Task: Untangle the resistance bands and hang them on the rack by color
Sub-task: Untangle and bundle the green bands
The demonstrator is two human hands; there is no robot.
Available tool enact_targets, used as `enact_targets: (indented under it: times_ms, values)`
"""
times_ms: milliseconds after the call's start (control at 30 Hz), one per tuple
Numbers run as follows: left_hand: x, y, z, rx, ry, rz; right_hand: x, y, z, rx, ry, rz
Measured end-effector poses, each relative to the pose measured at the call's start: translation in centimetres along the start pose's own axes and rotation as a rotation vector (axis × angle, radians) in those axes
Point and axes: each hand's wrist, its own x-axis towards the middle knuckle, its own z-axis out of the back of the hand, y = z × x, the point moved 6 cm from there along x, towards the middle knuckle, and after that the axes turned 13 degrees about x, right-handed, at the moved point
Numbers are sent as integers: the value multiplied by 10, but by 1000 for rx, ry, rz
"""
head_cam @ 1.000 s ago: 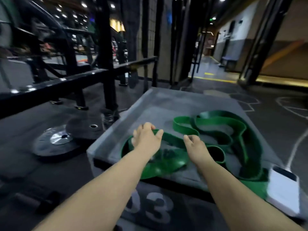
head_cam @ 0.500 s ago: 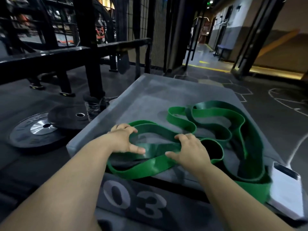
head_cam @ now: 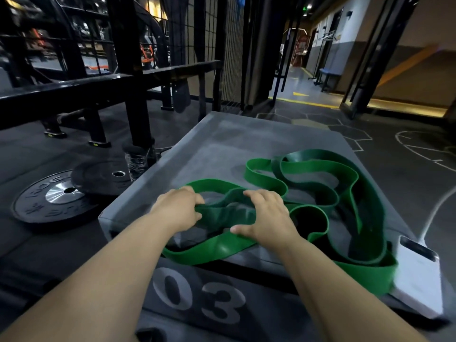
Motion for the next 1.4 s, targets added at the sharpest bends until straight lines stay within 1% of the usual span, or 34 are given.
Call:
enact_targets:
  times_ms: [133, 200, 267, 333, 400, 467, 533, 600, 700, 833, 900, 967, 1067, 1200, 1267, 1300, 1333, 1400]
  values:
    - [-7, -13, 15, -222, -80, -118, 3, -4, 7, 31, -45, -2]
    - [-13, -20, 29, -300, -214, -198, 6, -8, 13, 62, -24, -41]
    - [-18, -22, 42, -431, -329, -256, 9, -12, 21, 65, -5, -56]
    - [-23, -21, 55, -517, -407, -320, 11, -14, 34, 48, -48, -50]
    - [-28, -22, 65, -548, -461, -368, 10, -15, 49, 56, -116, -44]
    - [-31, -21, 71, -607, -469, -393, 9, -16, 60, 50, -134, -19]
    - [-29, -16, 70, -686, -454, -354, 10, -22, 71, 64, -129, -33]
    - [-27, -7, 67, -806, -438, -273, 11, -32, 77, 52, -85, -81]
    - [-24, 5, 66, -953, -466, -154, 10, -46, 73, -97, -2, -130]
    - [-20, 12, 60, -1106, -462, -45, 11, -55, 70, -158, -115, -157]
    - [-16, 14, 54, -1108, -462, 22, 11, -62, 69, -126, -148, -179]
    - [-11, 13, 45, -1100, -445, 68, 11, -73, 63, -123, -129, -224]
    - [-4, 5, 33, -977, -407, 102, 10, -84, 54, -170, -122, -274]
    - [-2, -9, 26, -846, -372, 149, 11, -80, 60, -193, -157, -257]
    - [0, -20, 20, -791, -330, 153, 12, -77, 61, -160, -150, -224]
    - [1, -25, 16, -772, -308, 158, 13, -76, 61, -72, -154, -201]
    - [3, -30, 13, -767, -292, 155, 14, -75, 61, 68, -162, -182]
    - [5, -44, 6, -799, -267, 114, 14, -71, 65, 429, -214, -185]
